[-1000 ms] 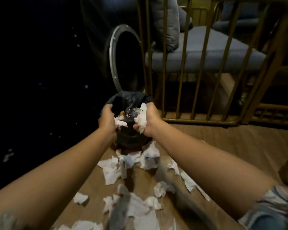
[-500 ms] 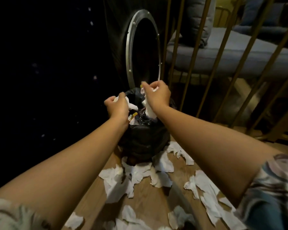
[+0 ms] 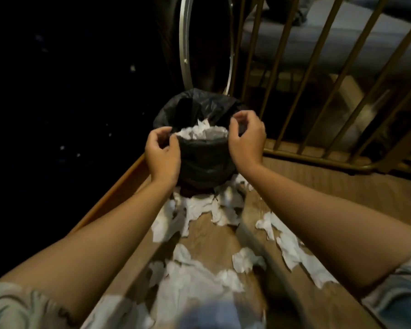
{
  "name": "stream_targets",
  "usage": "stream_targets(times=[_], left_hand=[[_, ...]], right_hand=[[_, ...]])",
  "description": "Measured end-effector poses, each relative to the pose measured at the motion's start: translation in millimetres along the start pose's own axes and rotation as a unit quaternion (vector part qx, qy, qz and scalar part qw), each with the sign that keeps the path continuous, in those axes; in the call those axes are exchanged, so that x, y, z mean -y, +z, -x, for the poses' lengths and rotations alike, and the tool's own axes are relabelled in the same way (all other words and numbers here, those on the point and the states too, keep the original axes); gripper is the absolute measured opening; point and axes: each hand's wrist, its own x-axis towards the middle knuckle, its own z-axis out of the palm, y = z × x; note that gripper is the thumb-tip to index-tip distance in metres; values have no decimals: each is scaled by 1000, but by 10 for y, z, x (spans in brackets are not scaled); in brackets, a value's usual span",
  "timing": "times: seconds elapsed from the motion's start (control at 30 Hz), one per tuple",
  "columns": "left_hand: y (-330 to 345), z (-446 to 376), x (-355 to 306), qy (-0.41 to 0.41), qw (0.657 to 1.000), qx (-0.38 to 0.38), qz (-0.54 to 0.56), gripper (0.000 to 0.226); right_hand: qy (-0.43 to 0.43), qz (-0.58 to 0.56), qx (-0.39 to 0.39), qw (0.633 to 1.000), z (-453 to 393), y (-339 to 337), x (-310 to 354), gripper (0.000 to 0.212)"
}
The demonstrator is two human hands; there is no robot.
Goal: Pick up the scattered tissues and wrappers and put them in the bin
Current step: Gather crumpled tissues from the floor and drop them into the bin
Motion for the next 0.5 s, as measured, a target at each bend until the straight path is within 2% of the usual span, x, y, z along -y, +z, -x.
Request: stream_targets(times=[0.13, 0.27, 0.4, 0.5], left_hand=[[-195, 519, 189, -27, 997, 51, -42, 12], [-458, 1053, 303, -72, 980, 167, -82, 7], [-841, 1475, 423, -122, 927, 340, -105, 13], [-1198, 1773, 549, -163, 895, 402, -107, 13]], right_hand=[[18, -49, 83, 995, 585, -248, 27, 10], [55, -38, 153, 986, 1281, -391, 56, 19], [50, -15, 264, 963, 1971, -626, -64, 24], [51, 6, 293, 955, 2509, -813, -224, 33]])
